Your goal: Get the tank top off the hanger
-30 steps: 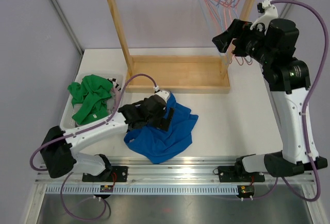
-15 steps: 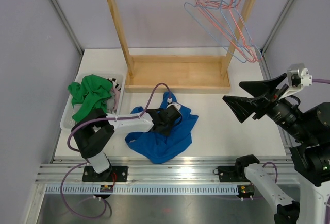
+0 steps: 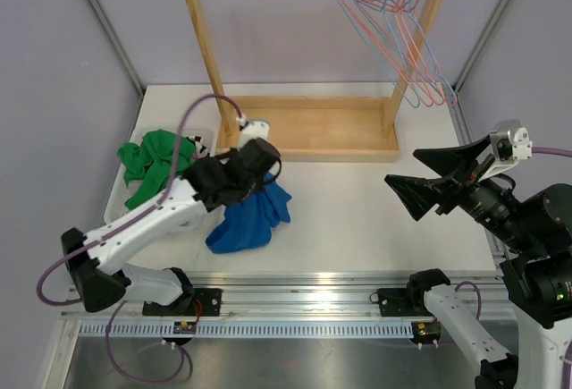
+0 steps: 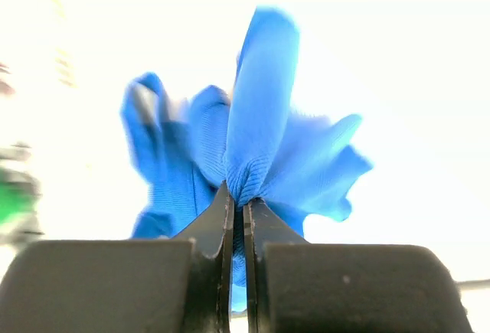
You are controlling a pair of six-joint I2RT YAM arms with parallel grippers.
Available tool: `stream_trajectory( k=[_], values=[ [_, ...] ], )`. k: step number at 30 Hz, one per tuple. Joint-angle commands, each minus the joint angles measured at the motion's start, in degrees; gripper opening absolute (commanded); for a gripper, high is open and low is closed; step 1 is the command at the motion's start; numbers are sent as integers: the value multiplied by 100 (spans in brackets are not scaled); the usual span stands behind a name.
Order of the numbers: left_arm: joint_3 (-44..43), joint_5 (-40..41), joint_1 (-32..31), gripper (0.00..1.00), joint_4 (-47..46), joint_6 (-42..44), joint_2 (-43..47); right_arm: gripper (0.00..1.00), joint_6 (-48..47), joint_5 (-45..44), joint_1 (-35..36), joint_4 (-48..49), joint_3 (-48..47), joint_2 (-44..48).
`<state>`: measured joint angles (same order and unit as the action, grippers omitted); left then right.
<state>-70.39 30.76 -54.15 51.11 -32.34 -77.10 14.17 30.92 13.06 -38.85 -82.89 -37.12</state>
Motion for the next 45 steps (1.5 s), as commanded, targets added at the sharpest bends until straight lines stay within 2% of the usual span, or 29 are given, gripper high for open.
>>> stream_trajectory(
  k=[1, 6, 11, 16, 17, 21, 23, 25, 28, 34, 36, 41, 45],
  values=[
    [-1097, 1133, 517, 0, 899, 296, 617, 100, -125, -24, -23, 132, 45, 65],
    [-2747, 1301, 1414, 0, 1533, 956, 626, 100, -126, 37, -14, 158, -16, 39],
    [-4042, 1301, 2855, 0, 1946, 1519, 354, 100, -90, 72, -23, 194, -25, 82],
    [-4913, 424, 4576, 0, 1867, 1862, 64, 100, -46, 160, -23, 281, 19, 48],
    [-5280, 335, 4745, 0, 1946, 1854, -119, 99, -12, 169, -14, 325, 36, 30],
    [-5714, 71, 5238, 0, 1964, 1792, -516, 99, 120, 266, -23, 527, 203, 30],
    [-5679, -167, 5406, 0, 2033, 1766, -656, 99, 182, 309, -23, 615, 326, 38],
    [-5163, -272, 5580, 0, 1999, 1714, -763, 99, 278, 353, -23, 703, 492, 56],
    [-3802, -876, 5687, 0, 1526, 1722, -649, 99, 393, 459, -14, 940, 739, 100],
    [-2052, -1678, 6037, 0, 927, 1608, -1156, 100, 630, 644, -23, 1213, 1020, 144],
    [-1743, -1889, 6319, 0, 743, 1564, -1499, 99, 718, 714, -23, 1283, 1108, 205],
    [-1048, -2355, 6373, 0, 338, 1502, -2343, 99, 692, 723, -14, 1205, 1170, 346],
    [-1161, -2663, 6364, 0, 426, 1590, -2468, 100, 657, 714, -23, 1117, 1214, 364]
  ],
)
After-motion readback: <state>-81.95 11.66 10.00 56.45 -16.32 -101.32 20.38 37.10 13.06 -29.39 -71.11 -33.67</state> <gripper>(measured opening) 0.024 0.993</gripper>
